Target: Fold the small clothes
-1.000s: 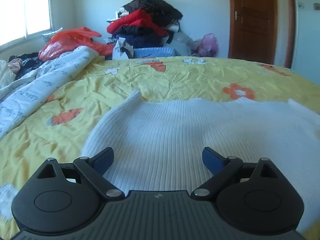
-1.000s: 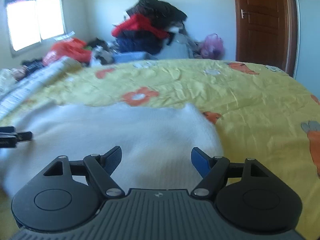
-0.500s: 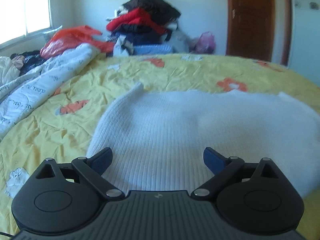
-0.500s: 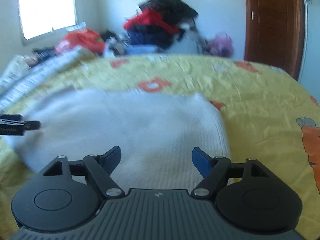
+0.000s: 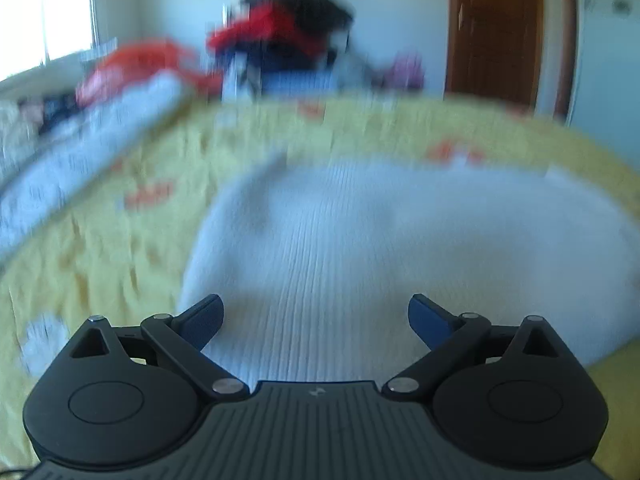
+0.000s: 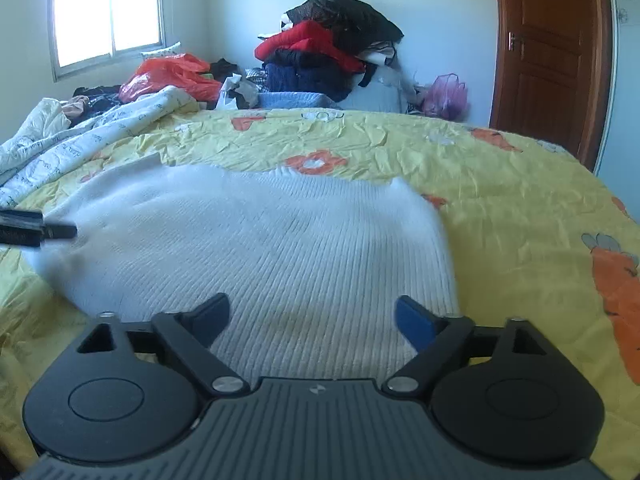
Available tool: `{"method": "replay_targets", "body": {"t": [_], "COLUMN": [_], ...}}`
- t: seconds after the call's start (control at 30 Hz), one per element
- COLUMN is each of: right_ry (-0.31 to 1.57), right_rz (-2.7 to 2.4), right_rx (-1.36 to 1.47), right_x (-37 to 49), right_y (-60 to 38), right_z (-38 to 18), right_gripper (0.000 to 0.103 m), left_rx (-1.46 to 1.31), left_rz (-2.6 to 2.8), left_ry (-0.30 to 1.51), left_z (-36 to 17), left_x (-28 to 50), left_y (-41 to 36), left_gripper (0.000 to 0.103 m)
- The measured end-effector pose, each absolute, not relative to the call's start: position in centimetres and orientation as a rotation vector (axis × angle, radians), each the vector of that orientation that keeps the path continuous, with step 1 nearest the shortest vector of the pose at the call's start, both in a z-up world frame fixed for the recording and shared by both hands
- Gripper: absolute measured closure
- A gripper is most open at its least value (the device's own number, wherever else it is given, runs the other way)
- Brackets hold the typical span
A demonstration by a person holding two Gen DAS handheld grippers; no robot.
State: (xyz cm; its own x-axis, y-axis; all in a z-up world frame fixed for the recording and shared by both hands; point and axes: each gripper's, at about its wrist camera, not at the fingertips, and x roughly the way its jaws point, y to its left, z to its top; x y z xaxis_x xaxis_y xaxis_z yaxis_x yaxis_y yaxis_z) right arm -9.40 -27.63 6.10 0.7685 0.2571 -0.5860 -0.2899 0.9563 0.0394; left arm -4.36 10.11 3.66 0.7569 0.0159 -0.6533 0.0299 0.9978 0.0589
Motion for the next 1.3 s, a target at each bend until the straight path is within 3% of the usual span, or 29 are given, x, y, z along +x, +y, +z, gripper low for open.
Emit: {"method": "replay_targets", "body": {"t": [0.07,0.17,0.27,0.53,0.83,0.9,0.97,1.0,1.07,1.17,1.3], "right_ry": [0.742,0.719,0.693,0.649,0.642,0.646,0.653,0.655,0.657,0.655,0.641], "right_rz": [0.310,0.310,0.307,0.361,0.430,0.431,0.428,0.428,0.431,0.453,0.551], "right_rx": [-0.059,-0.114,-0.012,0.165,0.126,0.131,0.130,0.131,0.136,0.150,0.170], "right_x": [-8.2,-8.5,-8.7,-8.5,-8.3,-8.3,-8.3,-8.2,-7.9,-7.0,-4.5], "right_y": [-27.7,-27.2,-28.3,-29.4,-26.7,-26.7,-26.8,-26.8,-26.8,-26.2,-23.3], "right_z": [3.9,4.3,6.1,7.6,8.0,8.0,8.0,8.0,8.3,8.9,10.9], "right_gripper": [0.003,0.001,0.007,0.005,0.005,0.005,0.005,0.005,0.005,0.005,0.004], "left_rx": [0.088,0.064,-0.022,-0.702,-0.824,-0.789,-0.752,-0.730,-0.730,-0.652,-0.272], "left_rz": [-0.014,-0.016,0.027,0.147,0.127,0.149,0.195,0.225,0.226,0.231,0.259], "left_ry": [0.672,0.674,0.638,0.753,0.755,0.753,0.758,0.766,0.766,0.750,0.669], "left_z": [2.9,4.2,5.6,3.2,2.9,2.9,3.0,3.0,3.0,3.6,5.0], "left_x": [-4.7,-5.0,-6.0,-8.0,-5.1,-4.5,-4.2,-4.1,-4.1,-4.4,-4.9], "left_y": [10.1,10.4,12.0,20.5,20.3,19.8,19.3,19.3,19.4,18.7,13.7], "left_gripper": [0.001,0.002,0.002,0.002,0.003,0.011,0.048,0.057,0.066,0.070,0.072]}}
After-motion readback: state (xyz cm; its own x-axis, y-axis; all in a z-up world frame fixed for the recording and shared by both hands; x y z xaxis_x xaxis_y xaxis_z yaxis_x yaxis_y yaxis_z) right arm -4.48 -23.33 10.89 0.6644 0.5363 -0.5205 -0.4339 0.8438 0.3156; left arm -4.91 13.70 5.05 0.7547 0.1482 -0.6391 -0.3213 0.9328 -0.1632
